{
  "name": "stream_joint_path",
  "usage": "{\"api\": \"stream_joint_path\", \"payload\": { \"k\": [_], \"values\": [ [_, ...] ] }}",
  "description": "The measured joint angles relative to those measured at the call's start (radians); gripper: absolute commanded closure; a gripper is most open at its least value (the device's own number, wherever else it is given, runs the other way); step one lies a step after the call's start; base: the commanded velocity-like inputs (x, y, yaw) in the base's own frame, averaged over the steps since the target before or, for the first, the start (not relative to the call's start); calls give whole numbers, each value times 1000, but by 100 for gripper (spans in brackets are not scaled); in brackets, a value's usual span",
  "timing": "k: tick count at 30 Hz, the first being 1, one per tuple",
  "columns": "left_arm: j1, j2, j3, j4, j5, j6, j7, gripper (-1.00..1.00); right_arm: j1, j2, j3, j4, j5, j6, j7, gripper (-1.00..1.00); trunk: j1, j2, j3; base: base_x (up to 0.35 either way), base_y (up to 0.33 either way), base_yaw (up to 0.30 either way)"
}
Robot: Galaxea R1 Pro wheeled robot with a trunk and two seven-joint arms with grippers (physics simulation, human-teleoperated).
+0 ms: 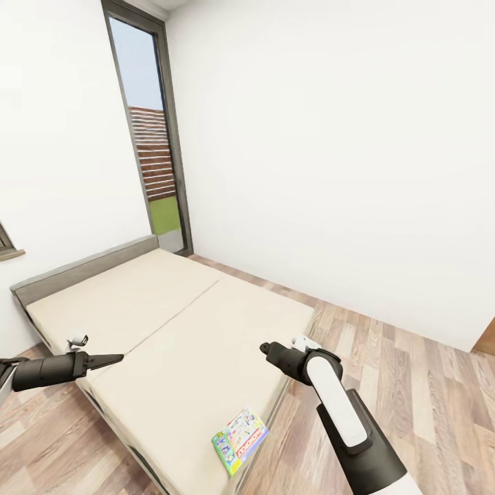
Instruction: Put all the toys in the child's room - the three board games (two on the bed and one on the table), the two jigsaw puzzles on the table, and the tennis ball on the table - inside the toy box on the table in the child's room.
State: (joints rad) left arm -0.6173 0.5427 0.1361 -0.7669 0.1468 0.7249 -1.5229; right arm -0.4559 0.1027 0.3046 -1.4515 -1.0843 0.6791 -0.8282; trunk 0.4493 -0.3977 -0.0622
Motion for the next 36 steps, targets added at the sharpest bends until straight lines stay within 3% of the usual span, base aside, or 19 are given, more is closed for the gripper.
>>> {"api": "stream_joint_path", "payload": {
  "k": [9, 36],
  "values": [
    [0, 0, 0, 0, 0, -1, 0, -100, 0, 0, 37, 1, 3, -1, 0, -100, 0, 0, 0, 62, -6, 1],
    [0, -10, -1, 0, -1, -1, 1, -100, 0, 0, 44, 2, 2, -1, 0, -100, 0, 0, 0, 43, -79, 141]
  ]
}}
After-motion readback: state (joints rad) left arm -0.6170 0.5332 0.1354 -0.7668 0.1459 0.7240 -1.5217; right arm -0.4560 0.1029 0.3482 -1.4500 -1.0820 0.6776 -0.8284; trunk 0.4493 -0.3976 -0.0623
